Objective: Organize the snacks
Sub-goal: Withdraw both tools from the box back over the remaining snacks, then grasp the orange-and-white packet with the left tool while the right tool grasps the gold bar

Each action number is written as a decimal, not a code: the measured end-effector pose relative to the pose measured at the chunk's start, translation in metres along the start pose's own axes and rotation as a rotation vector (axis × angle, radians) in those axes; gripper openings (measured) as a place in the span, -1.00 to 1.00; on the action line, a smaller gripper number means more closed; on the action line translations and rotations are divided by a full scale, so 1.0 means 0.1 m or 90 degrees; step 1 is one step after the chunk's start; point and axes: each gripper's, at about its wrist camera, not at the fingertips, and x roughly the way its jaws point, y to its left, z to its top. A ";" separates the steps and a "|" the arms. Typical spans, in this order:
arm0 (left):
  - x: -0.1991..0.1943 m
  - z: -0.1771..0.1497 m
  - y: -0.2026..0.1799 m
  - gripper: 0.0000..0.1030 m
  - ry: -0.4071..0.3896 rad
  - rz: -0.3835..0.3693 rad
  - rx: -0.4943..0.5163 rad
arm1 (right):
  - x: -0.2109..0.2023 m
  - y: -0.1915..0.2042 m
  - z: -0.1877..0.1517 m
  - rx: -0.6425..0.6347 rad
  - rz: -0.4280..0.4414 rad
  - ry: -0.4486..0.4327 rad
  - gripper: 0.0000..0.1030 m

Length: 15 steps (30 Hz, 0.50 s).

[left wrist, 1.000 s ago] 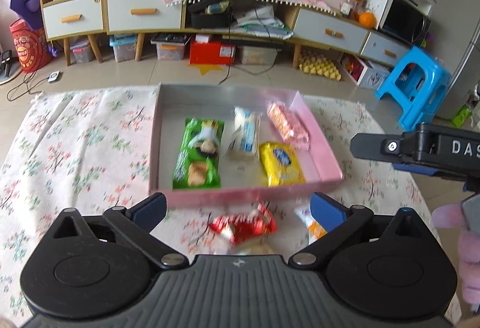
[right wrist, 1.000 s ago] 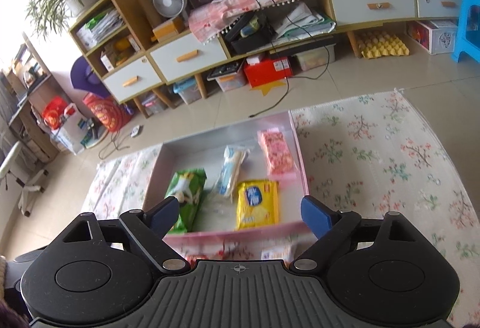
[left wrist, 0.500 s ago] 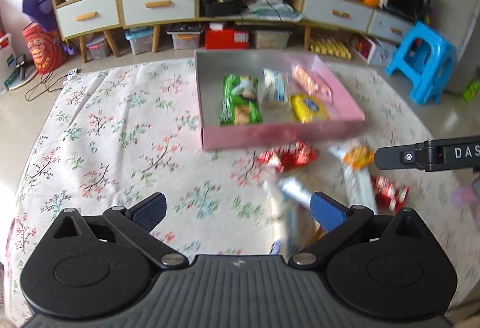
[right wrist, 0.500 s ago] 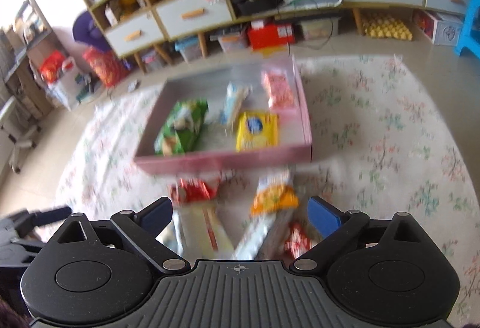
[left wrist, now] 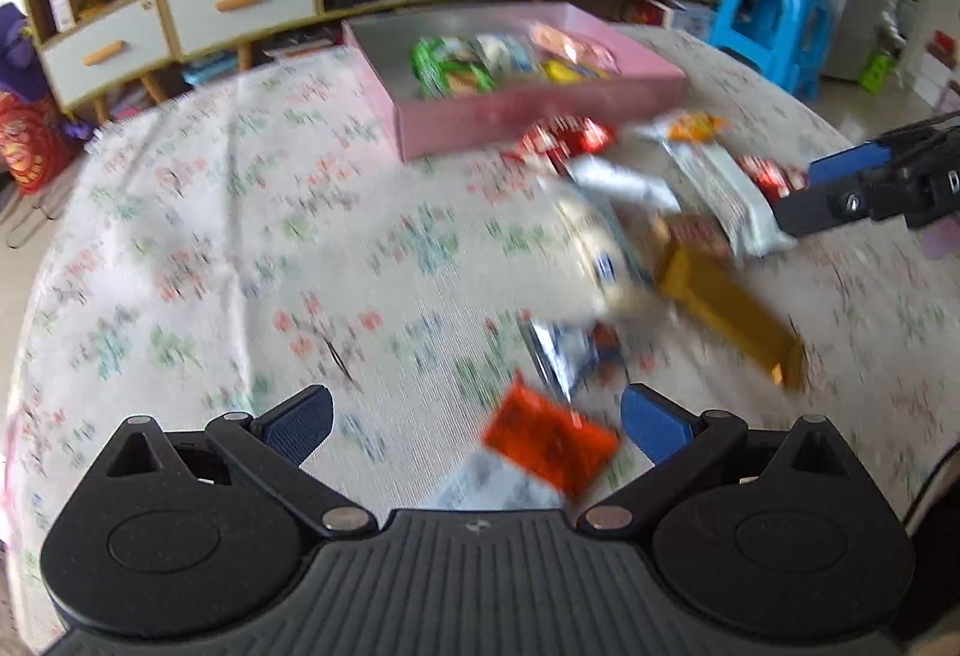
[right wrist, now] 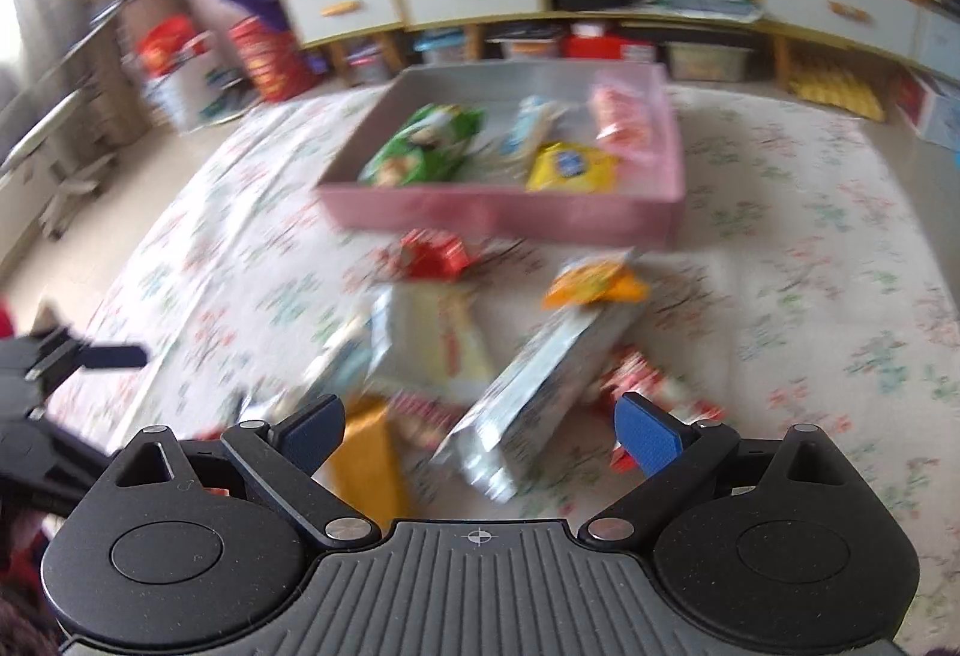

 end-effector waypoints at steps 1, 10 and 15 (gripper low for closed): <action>0.01 -0.05 -0.01 0.99 0.004 -0.008 0.007 | 0.03 0.04 -0.07 -0.013 0.011 0.011 0.90; 0.06 -0.28 0.01 1.00 -0.002 -0.038 0.061 | 0.27 0.39 -0.56 -0.156 0.012 0.048 0.96; 0.06 -0.35 0.05 1.00 -0.030 -0.055 0.082 | 0.30 0.48 -0.62 -0.198 0.027 0.010 1.00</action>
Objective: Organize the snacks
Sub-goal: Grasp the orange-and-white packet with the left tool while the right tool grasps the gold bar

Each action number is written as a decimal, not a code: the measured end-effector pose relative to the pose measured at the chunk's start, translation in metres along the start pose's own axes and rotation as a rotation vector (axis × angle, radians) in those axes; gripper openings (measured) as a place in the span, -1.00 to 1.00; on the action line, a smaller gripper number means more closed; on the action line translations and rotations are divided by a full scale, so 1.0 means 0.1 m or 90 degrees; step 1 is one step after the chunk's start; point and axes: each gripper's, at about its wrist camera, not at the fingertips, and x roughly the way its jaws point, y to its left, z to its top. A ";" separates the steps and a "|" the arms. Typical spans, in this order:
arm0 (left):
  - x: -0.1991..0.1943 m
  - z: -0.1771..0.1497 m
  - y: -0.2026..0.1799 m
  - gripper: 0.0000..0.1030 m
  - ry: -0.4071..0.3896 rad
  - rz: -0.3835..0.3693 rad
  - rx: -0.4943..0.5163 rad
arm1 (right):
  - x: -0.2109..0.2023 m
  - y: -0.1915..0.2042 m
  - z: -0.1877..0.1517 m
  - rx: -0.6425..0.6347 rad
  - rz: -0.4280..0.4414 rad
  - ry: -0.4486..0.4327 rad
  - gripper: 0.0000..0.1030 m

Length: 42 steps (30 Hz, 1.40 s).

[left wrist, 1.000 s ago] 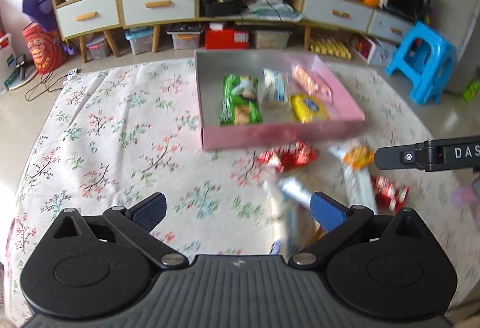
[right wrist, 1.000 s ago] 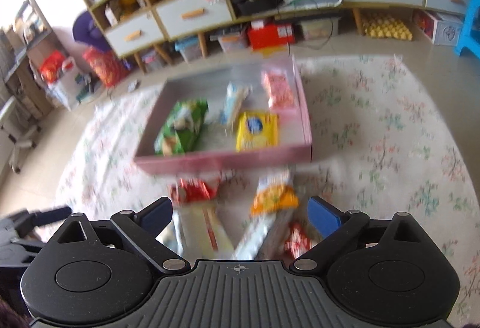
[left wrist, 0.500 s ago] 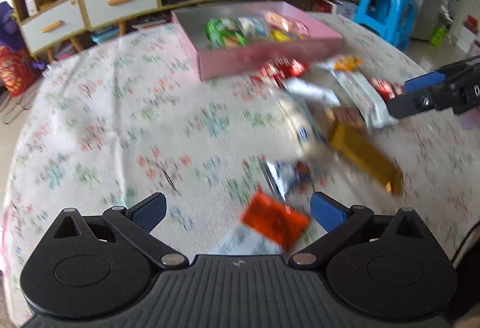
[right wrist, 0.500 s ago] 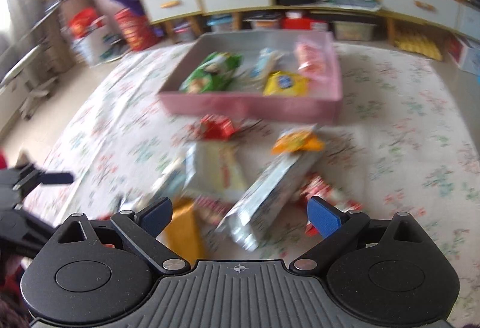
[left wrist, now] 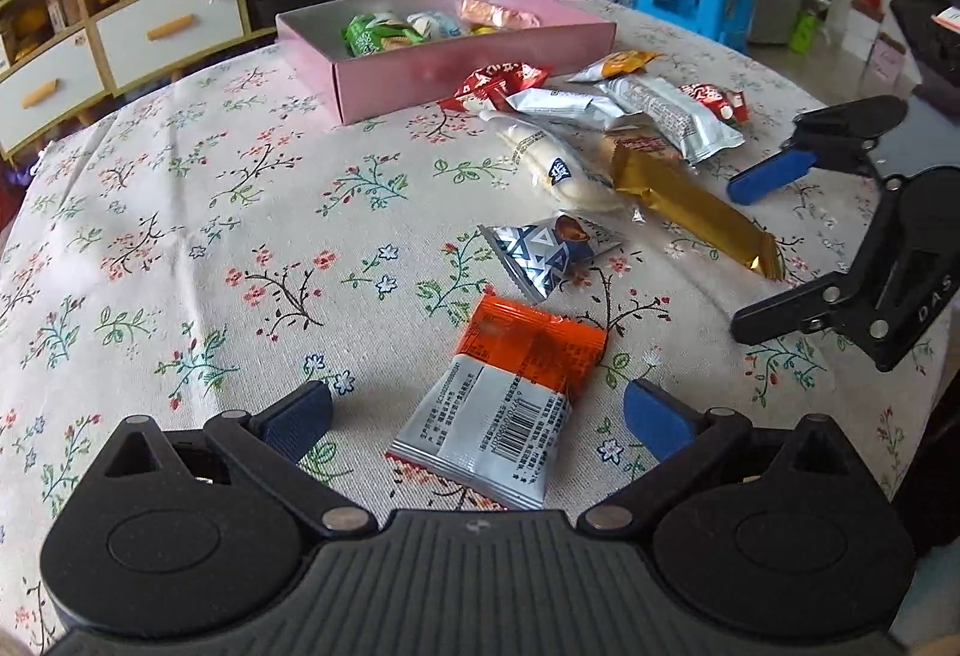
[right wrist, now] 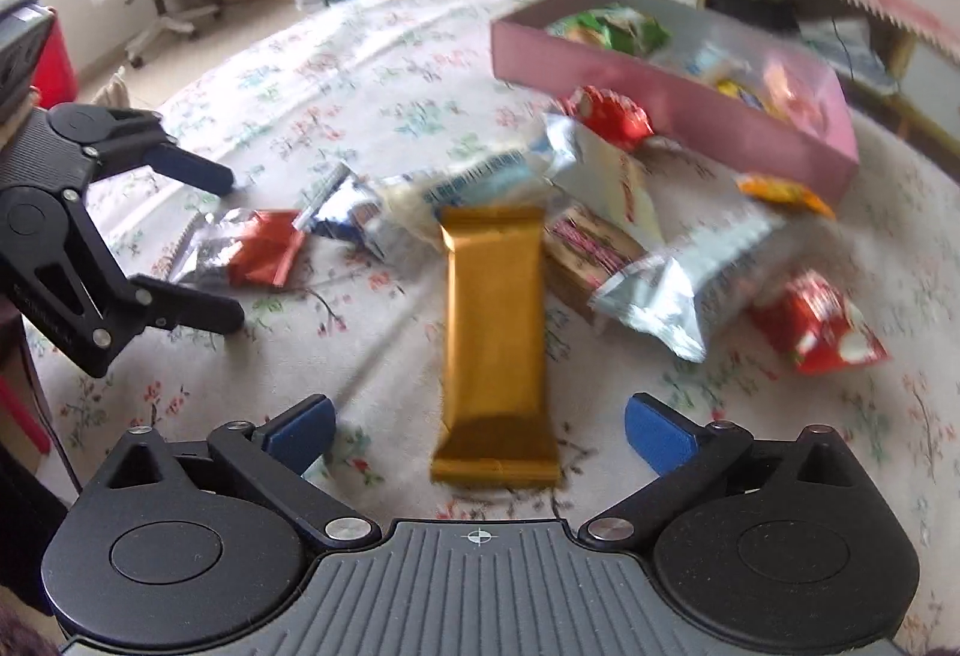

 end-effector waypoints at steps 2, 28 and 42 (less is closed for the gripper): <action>-0.01 0.01 0.01 1.00 0.002 -0.002 0.002 | 0.01 0.00 -0.02 -0.005 0.003 -0.021 1.00; -0.04 0.17 0.01 0.24 0.052 0.017 -0.039 | 0.02 0.16 0.12 -0.028 0.009 0.033 0.79; -0.07 0.22 0.13 -0.24 0.068 0.031 -0.123 | -0.01 0.18 0.20 -0.024 0.011 0.026 -0.20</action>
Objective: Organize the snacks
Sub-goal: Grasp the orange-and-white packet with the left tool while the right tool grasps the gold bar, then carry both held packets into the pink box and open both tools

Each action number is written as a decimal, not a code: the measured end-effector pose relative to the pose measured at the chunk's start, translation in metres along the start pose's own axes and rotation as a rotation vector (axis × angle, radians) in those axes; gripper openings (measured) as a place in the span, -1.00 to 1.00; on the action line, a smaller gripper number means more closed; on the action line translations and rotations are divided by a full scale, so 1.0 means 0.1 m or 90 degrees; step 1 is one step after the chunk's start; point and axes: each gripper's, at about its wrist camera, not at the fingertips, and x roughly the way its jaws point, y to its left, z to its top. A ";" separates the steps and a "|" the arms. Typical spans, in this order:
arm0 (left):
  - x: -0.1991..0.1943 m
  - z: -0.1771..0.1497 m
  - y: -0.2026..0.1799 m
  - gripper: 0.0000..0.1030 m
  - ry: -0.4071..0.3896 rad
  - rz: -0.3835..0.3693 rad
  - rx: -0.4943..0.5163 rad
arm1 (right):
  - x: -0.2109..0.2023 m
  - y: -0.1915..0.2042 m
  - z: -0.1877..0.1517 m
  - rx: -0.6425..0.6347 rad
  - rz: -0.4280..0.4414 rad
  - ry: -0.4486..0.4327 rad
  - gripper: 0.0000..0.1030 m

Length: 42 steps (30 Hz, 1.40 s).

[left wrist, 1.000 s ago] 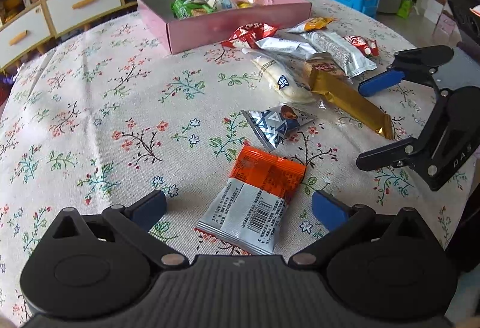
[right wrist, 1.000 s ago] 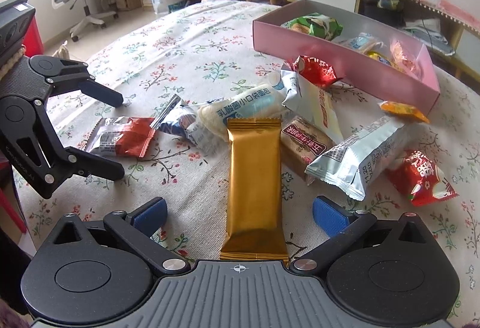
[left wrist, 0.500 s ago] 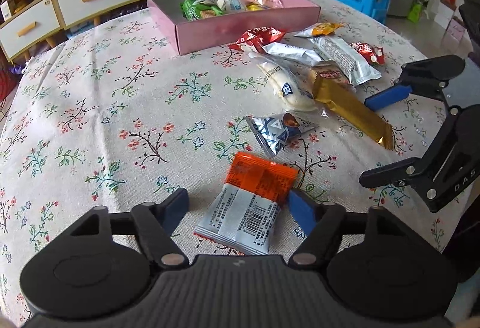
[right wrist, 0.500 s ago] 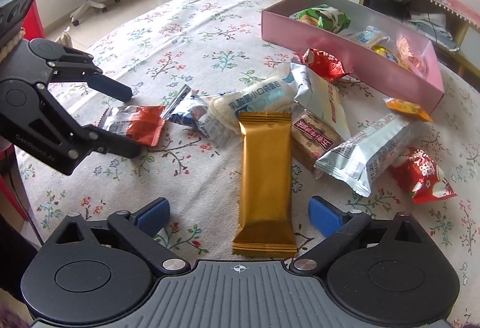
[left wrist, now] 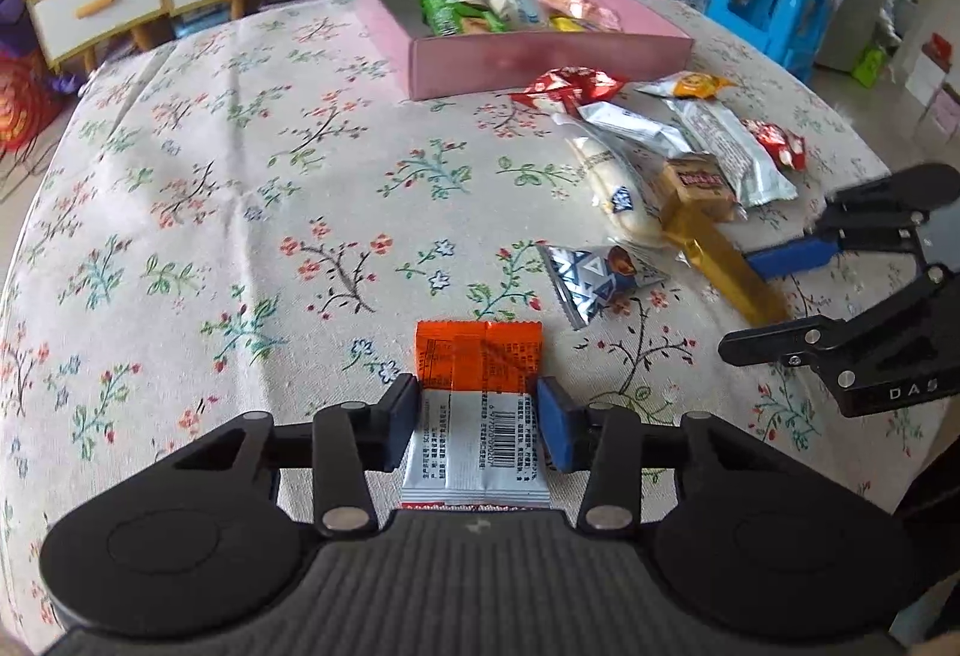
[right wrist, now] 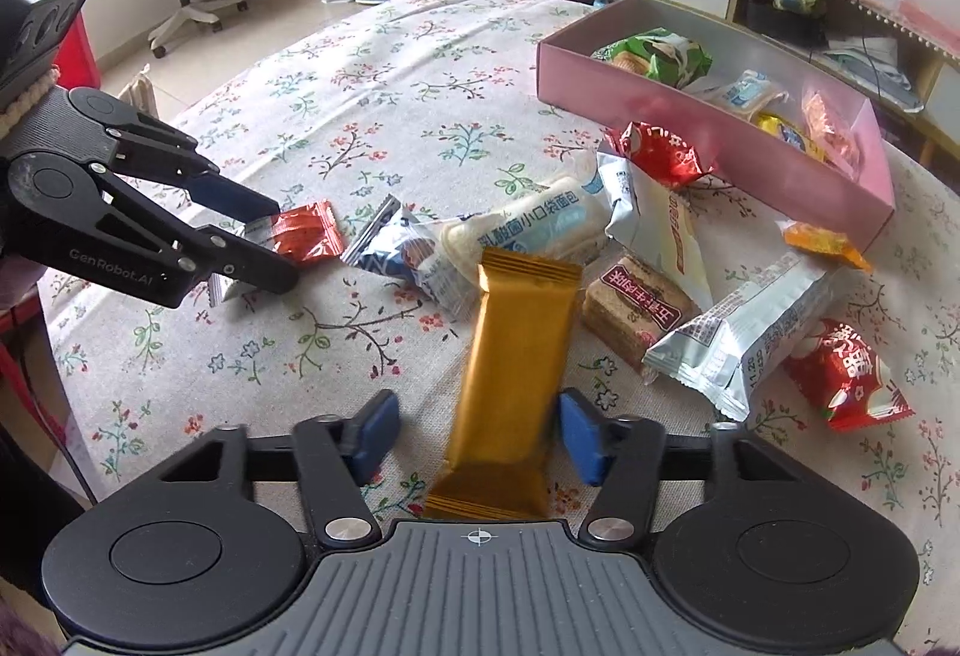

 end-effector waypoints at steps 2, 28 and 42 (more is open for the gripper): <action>-0.01 0.01 0.02 -0.26 0.003 0.001 -0.018 | -0.01 0.00 0.01 0.002 0.003 0.002 -0.38; -0.19 0.36 0.11 -0.30 -0.006 0.045 -0.143 | -0.43 -0.23 0.42 0.144 0.049 0.014 -0.48; -0.14 0.84 -0.02 -0.30 -0.077 0.039 -0.181 | -0.47 -0.86 0.76 0.267 0.017 -0.069 -0.48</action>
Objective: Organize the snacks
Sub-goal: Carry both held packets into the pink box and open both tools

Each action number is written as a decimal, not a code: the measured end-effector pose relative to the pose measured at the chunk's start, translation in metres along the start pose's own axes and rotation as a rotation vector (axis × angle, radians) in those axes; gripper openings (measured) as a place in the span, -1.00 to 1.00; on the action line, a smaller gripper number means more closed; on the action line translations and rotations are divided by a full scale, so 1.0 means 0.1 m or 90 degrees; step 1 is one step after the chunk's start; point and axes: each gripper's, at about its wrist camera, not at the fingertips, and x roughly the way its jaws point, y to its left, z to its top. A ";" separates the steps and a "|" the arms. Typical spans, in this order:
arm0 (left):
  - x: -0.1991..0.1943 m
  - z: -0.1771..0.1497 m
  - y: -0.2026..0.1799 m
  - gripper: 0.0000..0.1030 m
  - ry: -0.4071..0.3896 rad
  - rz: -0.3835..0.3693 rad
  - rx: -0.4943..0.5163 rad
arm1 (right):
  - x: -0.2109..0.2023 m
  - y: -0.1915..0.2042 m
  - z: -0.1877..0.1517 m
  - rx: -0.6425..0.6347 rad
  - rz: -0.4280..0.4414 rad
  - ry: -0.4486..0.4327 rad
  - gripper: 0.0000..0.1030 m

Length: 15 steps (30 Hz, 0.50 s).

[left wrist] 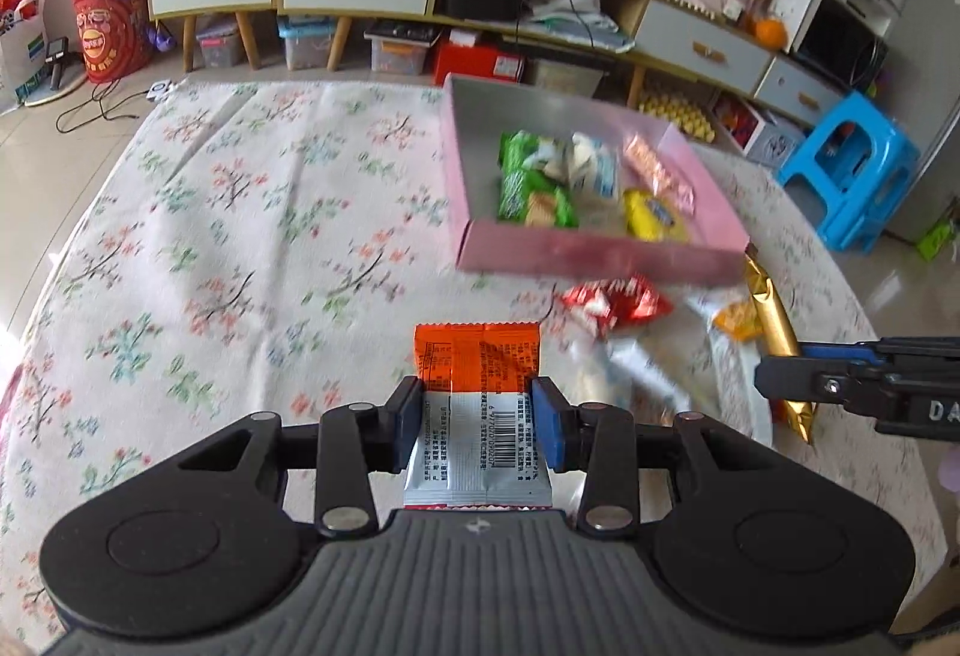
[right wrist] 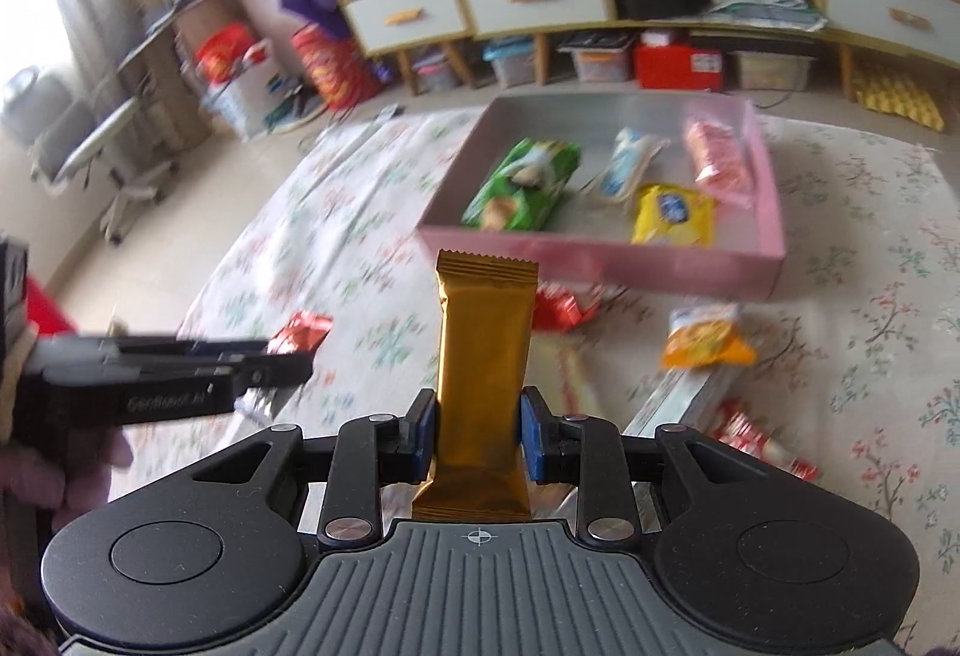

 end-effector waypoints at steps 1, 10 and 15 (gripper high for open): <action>0.02 0.03 -0.03 -0.30 -0.005 0.001 -0.001 | 0.02 -0.06 0.04 0.014 -0.003 -0.004 -0.48; 0.26 0.25 -0.26 -0.30 -0.024 -0.016 -0.055 | 0.21 -0.52 0.44 0.115 -0.045 -0.057 -0.48; 0.39 0.44 -0.39 -0.30 -0.032 -0.037 -0.063 | 0.33 -0.84 0.58 0.182 -0.048 -0.090 -0.48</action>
